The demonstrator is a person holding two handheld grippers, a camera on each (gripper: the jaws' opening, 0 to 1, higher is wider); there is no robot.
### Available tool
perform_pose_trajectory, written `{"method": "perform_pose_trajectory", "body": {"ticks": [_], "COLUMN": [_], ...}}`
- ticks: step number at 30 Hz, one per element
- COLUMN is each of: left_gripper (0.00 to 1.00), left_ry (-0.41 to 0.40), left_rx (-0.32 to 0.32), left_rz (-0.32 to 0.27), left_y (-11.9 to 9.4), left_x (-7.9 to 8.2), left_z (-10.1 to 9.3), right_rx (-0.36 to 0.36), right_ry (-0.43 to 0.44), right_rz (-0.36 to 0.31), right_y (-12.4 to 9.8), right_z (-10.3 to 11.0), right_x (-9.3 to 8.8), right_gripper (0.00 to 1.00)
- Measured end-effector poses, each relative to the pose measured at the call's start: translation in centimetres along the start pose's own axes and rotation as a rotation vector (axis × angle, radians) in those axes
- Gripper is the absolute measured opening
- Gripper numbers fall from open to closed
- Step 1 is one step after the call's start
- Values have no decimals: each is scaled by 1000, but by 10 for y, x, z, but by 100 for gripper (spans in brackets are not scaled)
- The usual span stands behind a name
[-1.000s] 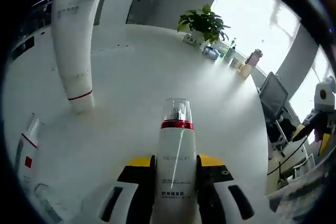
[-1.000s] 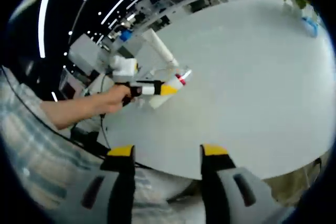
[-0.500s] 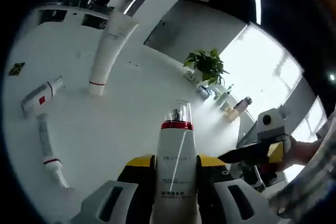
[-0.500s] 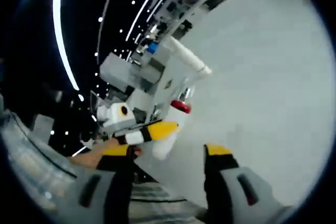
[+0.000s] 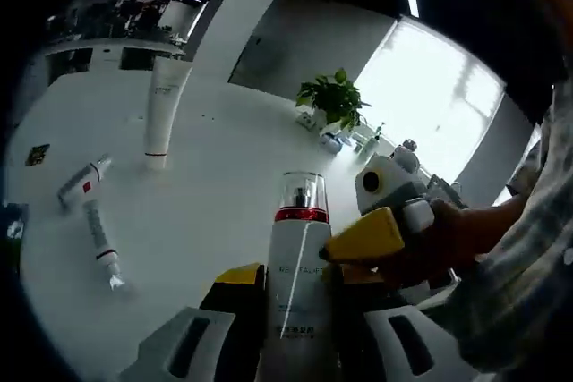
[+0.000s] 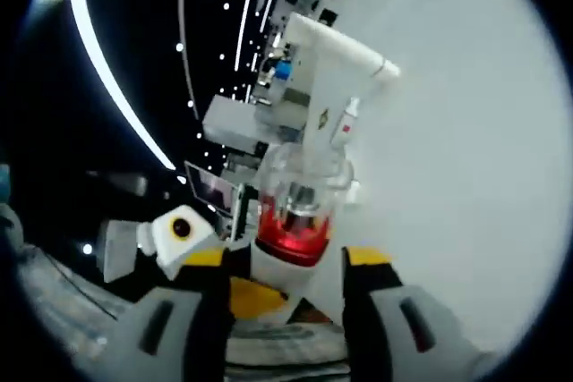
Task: Arrange the skincare products in the storage area until every visible bottle or jar stands upright without overlapping.
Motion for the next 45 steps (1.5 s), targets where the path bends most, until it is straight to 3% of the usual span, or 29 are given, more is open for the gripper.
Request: {"method": "perform_pose_trajectory", "body": {"ticks": [5,6,11,14,18,24,30,36,40,45], "left_gripper": [29,29,29,29,30,30,31,32,30,30], "left_ry": [87,92,147,213,215,176,189,155,146,100], "left_rx": [49,63,73,78,90,113,162,162,157,190], "left_rz": [19,27,56,79,83,71,44,52,62,56], "left_y": [-9,-10,-14,-14,-17,-31,-50,-68,-71,-74], "left_x": [-6,-8,-13,-18,-24,-29,-31,-36,-45,-59], "left_z": [1,3,3,0,-1,6,8,10,17,23], "right_rx": [-31,-5,-69,-118,-156,-188,-161,-99,-141,-163], "right_ry": [15,21,2,-170,-359,-656,-755,-832,-916,-935], "right_rz": [38,30,55,28,23,138,158,179,190,211], "right_y": [11,15,16,15,19,39,53,60,62,60], "right_z": [0,2,3,9,18,30,42,50,42,27], "right_x": [-2,0,-10,-15,-23,-35,-43,-52,-52,-41], "right_gripper": [31,31,30,30,29,28,28,28,28,28]}}
Point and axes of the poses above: the point that each gripper's makers call its tool centre point, and the gripper's own axes: y roughly forward along the fingers, z roughly to its left, x roughly out of its top, the point moved 4 cm from there along -y, roughly backward along the fingers, and after that the axes turned 8 degrees about y, right-handed, at the moved point
